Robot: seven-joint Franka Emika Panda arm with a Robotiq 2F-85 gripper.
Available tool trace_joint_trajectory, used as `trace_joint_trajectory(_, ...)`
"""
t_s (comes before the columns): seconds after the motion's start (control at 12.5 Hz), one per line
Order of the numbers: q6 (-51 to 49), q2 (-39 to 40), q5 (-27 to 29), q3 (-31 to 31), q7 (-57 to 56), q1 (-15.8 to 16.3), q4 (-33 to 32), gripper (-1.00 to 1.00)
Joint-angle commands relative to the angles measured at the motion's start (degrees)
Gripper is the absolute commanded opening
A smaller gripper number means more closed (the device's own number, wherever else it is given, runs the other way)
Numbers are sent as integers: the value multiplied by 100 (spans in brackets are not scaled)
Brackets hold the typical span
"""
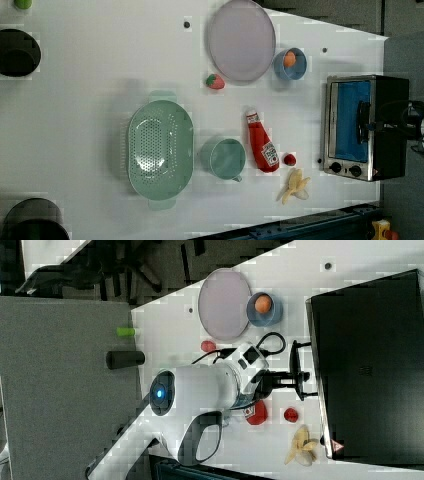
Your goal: Flap open oven.
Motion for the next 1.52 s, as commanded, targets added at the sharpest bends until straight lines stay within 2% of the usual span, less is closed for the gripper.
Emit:
trace_joint_trajectory(0.08, 373, -75, 60, 9, -271, -2, -145, -65)
trace_joint_trajectory(0.4, 559, 27, 25, 12, -88, 16, -210, -65)
trace_joint_trajectory(0.56, 565, 33, -180, 39, 28, 100, -245, -65)
trace_joint_trajectory(0.96, 487, 39, -1670, 296, 1667, 394, -331, -65)
trace_joint_trajectory(1.52, 392, 351, -2964, 895, 3076, 686, -534, -65)
